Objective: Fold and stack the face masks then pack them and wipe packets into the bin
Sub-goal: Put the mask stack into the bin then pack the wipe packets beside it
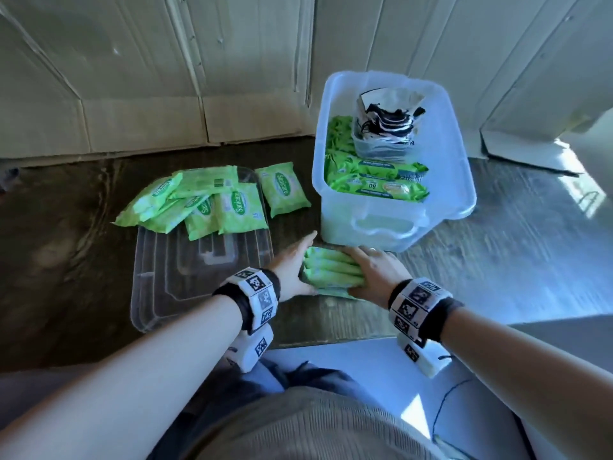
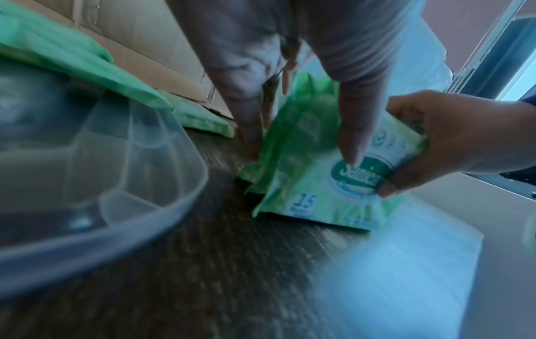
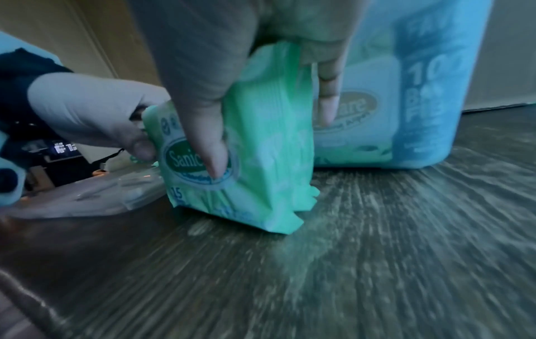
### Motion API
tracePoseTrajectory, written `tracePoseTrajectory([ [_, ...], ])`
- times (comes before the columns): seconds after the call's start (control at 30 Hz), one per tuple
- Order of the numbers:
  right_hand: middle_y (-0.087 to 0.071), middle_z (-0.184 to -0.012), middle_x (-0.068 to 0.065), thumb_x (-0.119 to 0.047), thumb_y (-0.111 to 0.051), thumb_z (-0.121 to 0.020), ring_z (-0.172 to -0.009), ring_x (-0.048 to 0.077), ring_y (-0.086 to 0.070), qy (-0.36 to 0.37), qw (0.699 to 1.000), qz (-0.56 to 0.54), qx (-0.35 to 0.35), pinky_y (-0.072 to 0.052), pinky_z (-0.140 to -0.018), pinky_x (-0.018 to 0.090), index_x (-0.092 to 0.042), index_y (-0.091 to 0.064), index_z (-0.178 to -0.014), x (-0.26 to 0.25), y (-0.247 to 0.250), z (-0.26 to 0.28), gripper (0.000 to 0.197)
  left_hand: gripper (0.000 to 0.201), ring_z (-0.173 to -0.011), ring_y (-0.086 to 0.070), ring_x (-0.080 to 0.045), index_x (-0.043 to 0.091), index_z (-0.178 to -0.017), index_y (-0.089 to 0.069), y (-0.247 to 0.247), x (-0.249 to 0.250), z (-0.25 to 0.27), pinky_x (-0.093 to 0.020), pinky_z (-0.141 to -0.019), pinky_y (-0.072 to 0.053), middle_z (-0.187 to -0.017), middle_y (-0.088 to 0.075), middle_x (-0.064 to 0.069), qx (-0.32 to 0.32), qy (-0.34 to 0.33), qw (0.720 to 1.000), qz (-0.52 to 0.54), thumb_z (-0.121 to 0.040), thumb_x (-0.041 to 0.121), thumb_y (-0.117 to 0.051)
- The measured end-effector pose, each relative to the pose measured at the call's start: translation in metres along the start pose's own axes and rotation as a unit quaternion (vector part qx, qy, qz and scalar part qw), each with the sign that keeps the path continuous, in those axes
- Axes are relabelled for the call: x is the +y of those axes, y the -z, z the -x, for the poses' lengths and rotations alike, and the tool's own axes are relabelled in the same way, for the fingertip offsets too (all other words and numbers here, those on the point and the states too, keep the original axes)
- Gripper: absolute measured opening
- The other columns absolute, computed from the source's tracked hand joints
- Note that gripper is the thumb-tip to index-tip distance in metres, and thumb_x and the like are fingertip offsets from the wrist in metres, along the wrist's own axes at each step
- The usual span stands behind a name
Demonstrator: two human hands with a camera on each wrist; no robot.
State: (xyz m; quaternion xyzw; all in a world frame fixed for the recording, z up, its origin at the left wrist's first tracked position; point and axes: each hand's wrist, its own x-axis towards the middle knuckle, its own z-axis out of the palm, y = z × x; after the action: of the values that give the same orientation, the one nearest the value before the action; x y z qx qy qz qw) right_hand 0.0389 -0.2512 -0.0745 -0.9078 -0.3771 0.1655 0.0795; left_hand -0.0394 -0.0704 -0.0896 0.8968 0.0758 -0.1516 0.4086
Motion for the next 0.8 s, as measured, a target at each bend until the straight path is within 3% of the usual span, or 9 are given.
tracePoseTrajectory([
  [0.1, -0.050, -0.121, 0.011, -0.033, -0.082, -0.059, -0.109, 0.034, -0.048, -0.027, 0.997, -0.062, 0.044, -0.041, -0.093, 0.040, -0.019, -0.042, -0.135, 0.009, -0.011, 0.011, 0.087, 0.104, -0.133, -0.039, -0.026, 0.023, -0.149, -0.004, -0.010, 0.005, -0.004, -0.021, -0.100, -0.030, -0.152, -0.028, -0.007, 0.001, 0.022, 1.000, 0.002, -0.075, 0.018, -0.078],
  [0.2, -0.043, -0.124, 0.016, -0.025, -0.085, -0.057, -0.114, 0.032, -0.045, -0.061, 0.987, -0.134, 0.061, -0.040, -0.098, 0.038, -0.010, -0.036, -0.137, 0.017, -0.018, 0.022, 0.095, 0.104, -0.118, -0.051, -0.031, 0.027, -0.149, -0.005, -0.012, 0.008, -0.005, -0.028, -0.091, -0.041, -0.145, -0.039, -0.012, 0.013, 0.029, 0.999, -0.031, -0.075, 0.018, -0.077],
  [0.27, -0.040, -0.127, 0.018, -0.018, -0.082, -0.064, -0.116, 0.030, -0.045, -0.076, 0.986, -0.139, 0.042, -0.036, -0.098, 0.032, -0.006, -0.031, -0.138, 0.017, -0.020, 0.023, 0.090, 0.104, -0.104, -0.056, -0.030, 0.027, -0.148, -0.005, -0.013, 0.010, -0.004, -0.028, -0.081, -0.042, -0.138, -0.046, -0.014, 0.016, 0.035, 0.997, -0.062, -0.075, 0.016, -0.077],
  [0.37, -0.043, -0.127, 0.017, -0.013, -0.078, -0.069, -0.115, 0.032, -0.047, -0.086, 0.988, -0.127, 0.027, -0.037, -0.095, 0.032, -0.002, -0.036, -0.134, 0.016, -0.019, 0.016, 0.079, 0.098, -0.086, -0.053, -0.025, 0.027, -0.146, -0.013, -0.013, 0.011, -0.006, -0.030, -0.072, -0.044, -0.125, -0.054, -0.015, 0.028, 0.042, 0.994, -0.094, -0.074, 0.018, -0.078],
  [0.47, -0.049, -0.121, 0.014, -0.020, -0.079, -0.067, -0.112, 0.032, -0.049, -0.083, 0.994, -0.068, 0.006, -0.040, -0.092, 0.035, -0.004, -0.043, -0.127, 0.015, -0.014, 0.011, 0.071, 0.091, -0.085, -0.057, -0.028, 0.023, -0.142, -0.019, -0.012, 0.008, -0.012, -0.038, -0.072, -0.047, -0.112, -0.060, -0.016, 0.027, 0.053, 0.989, -0.137, -0.072, 0.023, -0.079],
  [0.6, -0.051, -0.120, 0.008, -0.040, -0.072, -0.069, -0.113, 0.028, -0.045, -0.032, 0.990, 0.136, 0.014, -0.032, -0.095, 0.038, -0.011, -0.040, -0.125, -0.003, -0.006, 0.007, 0.070, 0.087, -0.076, -0.051, -0.023, 0.020, -0.140, -0.021, -0.010, 0.011, -0.015, -0.033, -0.062, -0.039, -0.102, -0.060, -0.014, 0.015, 0.059, 0.985, -0.161, -0.074, 0.026, -0.077],
  [0.7, -0.045, -0.128, 0.013, -0.039, -0.069, -0.073, -0.117, 0.031, -0.046, 0.011, 0.994, 0.109, -0.010, -0.033, -0.098, 0.040, -0.012, -0.019, -0.142, -0.024, -0.008, -0.002, 0.090, 0.091, -0.082, -0.055, -0.025, 0.021, -0.141, -0.020, -0.010, 0.012, -0.011, -0.027, -0.065, -0.036, -0.106, -0.059, -0.013, 0.020, 0.058, 0.988, -0.139, -0.072, 0.029, -0.079],
  [0.8, -0.046, -0.126, 0.017, -0.035, -0.067, -0.076, -0.114, 0.034, -0.049, 0.005, 0.996, 0.075, -0.042, -0.038, -0.094, 0.038, -0.011, -0.018, -0.142, -0.032, 0.001, -0.008, 0.085, 0.098, -0.101, -0.058, -0.024, 0.020, -0.139, -0.028, -0.007, 0.006, 0.000, -0.024, -0.079, -0.041, -0.114, -0.060, -0.009, 0.065, 0.024, 0.998, -0.012, -0.061, 0.026, -0.086],
])
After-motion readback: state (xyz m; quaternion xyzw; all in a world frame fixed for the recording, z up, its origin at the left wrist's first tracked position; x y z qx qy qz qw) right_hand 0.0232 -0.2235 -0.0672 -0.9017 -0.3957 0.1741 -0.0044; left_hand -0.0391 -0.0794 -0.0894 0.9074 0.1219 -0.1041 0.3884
